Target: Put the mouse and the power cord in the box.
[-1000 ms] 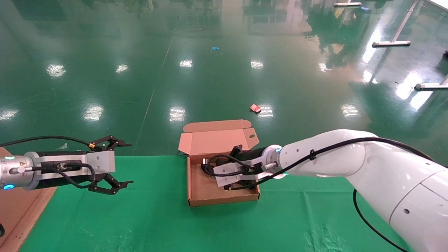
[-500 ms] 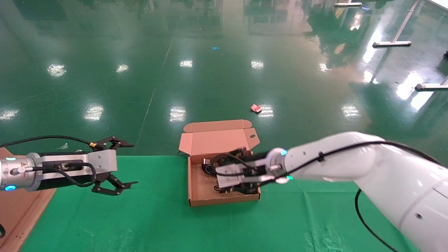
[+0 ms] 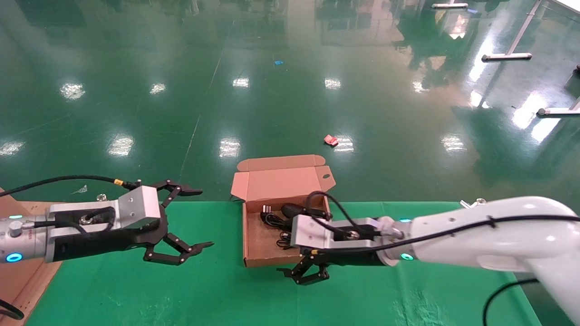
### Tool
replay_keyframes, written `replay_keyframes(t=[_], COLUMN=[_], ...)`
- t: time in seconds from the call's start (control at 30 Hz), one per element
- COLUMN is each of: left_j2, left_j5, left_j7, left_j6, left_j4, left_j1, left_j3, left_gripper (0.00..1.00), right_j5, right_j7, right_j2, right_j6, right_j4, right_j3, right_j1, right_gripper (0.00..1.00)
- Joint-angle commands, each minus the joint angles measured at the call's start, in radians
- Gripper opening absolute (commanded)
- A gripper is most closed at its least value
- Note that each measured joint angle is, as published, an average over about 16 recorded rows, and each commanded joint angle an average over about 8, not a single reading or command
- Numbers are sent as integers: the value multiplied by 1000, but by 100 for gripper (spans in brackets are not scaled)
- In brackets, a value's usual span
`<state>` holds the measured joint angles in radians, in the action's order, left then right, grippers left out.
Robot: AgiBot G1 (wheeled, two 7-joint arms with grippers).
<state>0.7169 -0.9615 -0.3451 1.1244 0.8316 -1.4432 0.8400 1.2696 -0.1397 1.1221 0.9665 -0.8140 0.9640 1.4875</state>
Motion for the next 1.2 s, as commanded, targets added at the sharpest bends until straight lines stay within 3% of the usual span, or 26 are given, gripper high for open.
replay_keyframes(t=[0.03,1.2], left_j2=[-5,-95], left_j5=[11,207], left_j7=[26,477], left_j6=[18,333], left_j4=[22,406], left_j1=[18,330], left_j3=[-27,-502], left_gripper=[100,100], right_j5=[-27,-492], right_j7=[16,299], right_j2=[-25,-467], right_j6=[26,483], right_j4=[-23,-430], right_j3=[-34,-625], right_j1=[-20,-377], right_gripper=[100,100])
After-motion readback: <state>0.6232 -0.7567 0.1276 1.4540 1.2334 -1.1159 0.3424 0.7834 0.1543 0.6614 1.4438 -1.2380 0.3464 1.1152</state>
